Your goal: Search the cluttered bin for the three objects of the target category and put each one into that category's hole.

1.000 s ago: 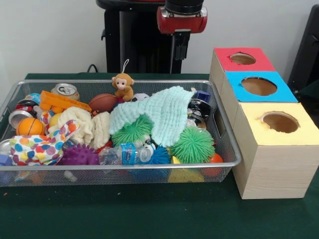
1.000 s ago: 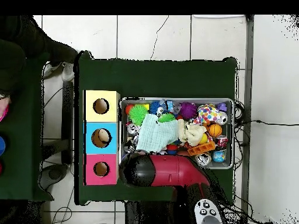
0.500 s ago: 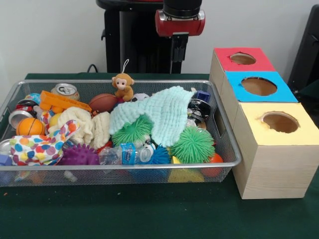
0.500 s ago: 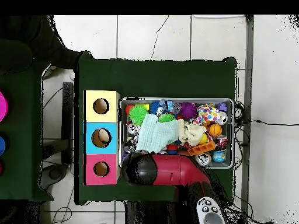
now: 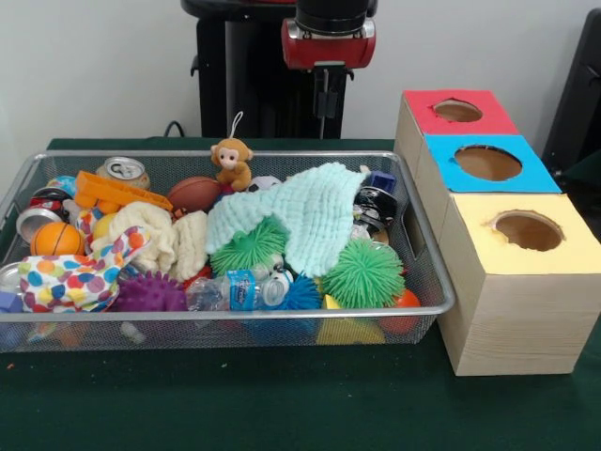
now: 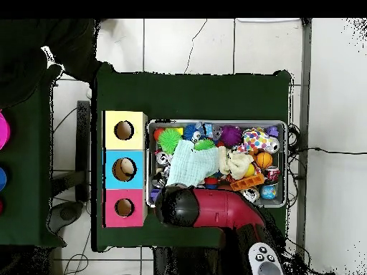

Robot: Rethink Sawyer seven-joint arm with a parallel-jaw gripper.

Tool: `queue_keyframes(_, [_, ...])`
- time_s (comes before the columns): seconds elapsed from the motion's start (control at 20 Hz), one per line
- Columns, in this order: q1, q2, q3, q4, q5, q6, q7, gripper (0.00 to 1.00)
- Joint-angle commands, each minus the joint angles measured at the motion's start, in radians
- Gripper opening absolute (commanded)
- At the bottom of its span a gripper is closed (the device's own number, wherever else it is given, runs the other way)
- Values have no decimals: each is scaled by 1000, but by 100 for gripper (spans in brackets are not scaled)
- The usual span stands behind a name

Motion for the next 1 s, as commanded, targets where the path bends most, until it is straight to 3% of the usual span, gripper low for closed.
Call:
queue_keyframes(0.05, [-40,32,95,-76,-59,-14,-30,0])
queue_keyframes(1.0, [-58,49,108,-111,-86,13,-29,0])
